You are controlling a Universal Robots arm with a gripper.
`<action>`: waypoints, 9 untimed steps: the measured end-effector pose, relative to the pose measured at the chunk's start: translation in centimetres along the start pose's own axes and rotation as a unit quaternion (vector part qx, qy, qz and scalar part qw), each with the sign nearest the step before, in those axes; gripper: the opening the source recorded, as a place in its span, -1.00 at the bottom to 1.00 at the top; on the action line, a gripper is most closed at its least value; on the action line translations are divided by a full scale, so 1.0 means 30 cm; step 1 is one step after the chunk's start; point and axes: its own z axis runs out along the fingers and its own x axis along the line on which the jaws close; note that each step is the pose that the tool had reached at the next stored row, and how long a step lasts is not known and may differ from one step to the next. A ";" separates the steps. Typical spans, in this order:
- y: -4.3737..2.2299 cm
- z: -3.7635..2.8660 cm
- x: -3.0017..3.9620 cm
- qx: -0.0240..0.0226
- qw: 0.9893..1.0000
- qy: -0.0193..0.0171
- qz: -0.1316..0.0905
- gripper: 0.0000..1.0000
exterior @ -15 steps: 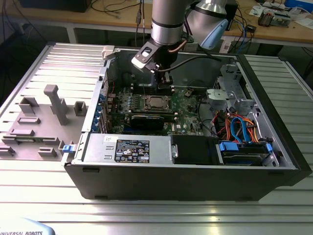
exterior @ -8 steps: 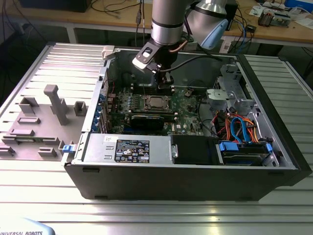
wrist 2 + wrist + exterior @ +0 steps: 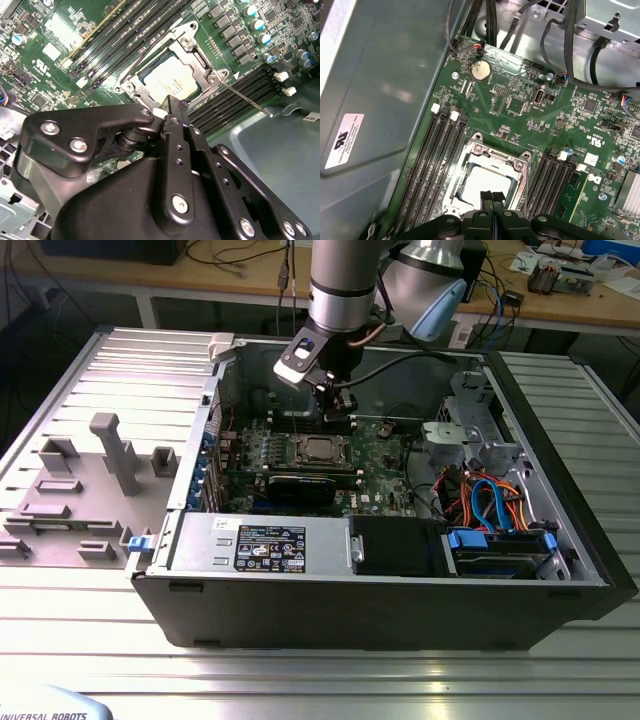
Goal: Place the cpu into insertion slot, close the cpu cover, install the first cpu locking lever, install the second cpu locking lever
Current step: 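Install the first cpu locking lever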
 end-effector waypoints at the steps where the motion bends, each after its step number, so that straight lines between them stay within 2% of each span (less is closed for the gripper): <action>1: 0.000 0.000 0.000 0.000 1.000 0.000 0.000 -0.79; 9: 0.000 0.000 0.000 0.000 1.000 0.000 -0.001 -0.79</action>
